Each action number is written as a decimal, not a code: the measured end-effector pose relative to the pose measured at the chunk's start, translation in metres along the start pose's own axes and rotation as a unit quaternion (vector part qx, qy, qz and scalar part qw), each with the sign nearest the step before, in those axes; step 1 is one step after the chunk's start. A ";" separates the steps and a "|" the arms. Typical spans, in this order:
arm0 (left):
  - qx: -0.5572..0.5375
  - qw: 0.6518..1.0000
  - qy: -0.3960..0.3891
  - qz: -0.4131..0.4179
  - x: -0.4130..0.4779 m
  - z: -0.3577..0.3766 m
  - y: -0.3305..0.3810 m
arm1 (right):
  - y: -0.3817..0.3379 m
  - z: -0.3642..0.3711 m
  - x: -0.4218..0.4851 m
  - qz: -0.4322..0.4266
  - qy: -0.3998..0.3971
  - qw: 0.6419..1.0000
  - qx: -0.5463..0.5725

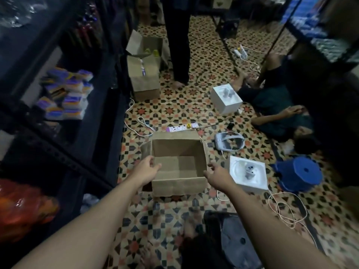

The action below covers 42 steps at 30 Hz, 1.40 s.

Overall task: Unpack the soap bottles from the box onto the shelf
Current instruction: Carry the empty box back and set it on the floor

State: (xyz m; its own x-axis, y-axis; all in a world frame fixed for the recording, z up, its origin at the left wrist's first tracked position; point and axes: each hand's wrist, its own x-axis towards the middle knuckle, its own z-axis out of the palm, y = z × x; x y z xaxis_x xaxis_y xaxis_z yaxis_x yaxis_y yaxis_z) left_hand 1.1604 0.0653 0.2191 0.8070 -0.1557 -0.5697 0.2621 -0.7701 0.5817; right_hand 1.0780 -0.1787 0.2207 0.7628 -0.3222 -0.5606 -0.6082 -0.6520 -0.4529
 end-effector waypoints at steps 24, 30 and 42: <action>-0.049 0.981 -0.033 -0.186 0.355 0.096 -0.058 | 0.090 0.063 0.371 0.105 -0.069 0.992 -0.003; -0.070 0.963 0.049 -0.257 0.426 0.134 -0.134 | 0.131 0.129 0.435 0.176 -0.037 0.980 0.087; 0.022 0.960 0.006 -0.279 0.453 0.168 -0.180 | 0.169 0.175 0.480 0.285 0.009 0.957 0.059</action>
State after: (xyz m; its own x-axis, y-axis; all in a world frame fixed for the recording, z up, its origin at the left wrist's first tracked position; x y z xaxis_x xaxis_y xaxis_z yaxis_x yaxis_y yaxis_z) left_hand 1.3894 0.0298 -0.2413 0.5534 0.2957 -0.7786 0.6330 -0.7569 0.1624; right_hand 1.3035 -0.3238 -0.2461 0.3026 -0.6155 -0.7277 -0.9463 -0.2850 -0.1524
